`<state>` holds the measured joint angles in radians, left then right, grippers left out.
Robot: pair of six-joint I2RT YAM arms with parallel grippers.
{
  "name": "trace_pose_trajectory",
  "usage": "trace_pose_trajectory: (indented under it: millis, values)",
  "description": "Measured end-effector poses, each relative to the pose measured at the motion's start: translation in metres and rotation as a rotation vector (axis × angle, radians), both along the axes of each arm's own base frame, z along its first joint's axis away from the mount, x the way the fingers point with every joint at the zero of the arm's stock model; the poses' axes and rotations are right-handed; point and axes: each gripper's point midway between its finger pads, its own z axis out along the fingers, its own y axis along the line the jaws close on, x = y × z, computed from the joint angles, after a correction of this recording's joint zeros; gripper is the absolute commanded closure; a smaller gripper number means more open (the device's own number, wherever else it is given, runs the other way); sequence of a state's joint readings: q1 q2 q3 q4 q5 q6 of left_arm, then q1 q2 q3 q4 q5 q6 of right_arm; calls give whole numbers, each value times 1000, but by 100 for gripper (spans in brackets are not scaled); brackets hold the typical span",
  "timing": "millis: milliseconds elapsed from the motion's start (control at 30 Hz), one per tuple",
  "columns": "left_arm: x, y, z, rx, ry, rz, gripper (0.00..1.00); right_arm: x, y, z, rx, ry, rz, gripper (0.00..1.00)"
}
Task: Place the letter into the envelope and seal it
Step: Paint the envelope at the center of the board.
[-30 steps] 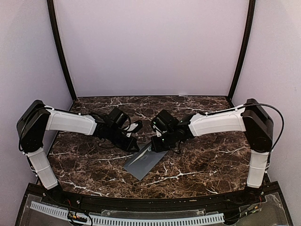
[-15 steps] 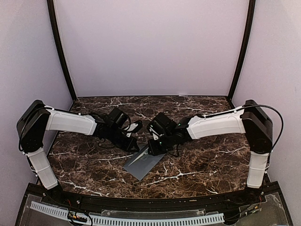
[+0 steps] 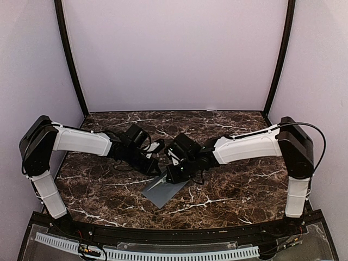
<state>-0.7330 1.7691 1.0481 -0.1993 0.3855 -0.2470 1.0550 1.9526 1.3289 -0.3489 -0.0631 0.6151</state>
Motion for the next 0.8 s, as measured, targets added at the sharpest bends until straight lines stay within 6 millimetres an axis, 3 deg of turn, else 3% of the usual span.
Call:
trace_pose_trajectory:
  millis: [367, 800]
  values:
    - [0, 0, 0, 1, 1, 0, 100, -10, 16, 0, 25, 17, 31, 100]
    - [-1, 1, -1, 3, 3, 0, 100, -2, 10, 0, -2, -13, -20, 100]
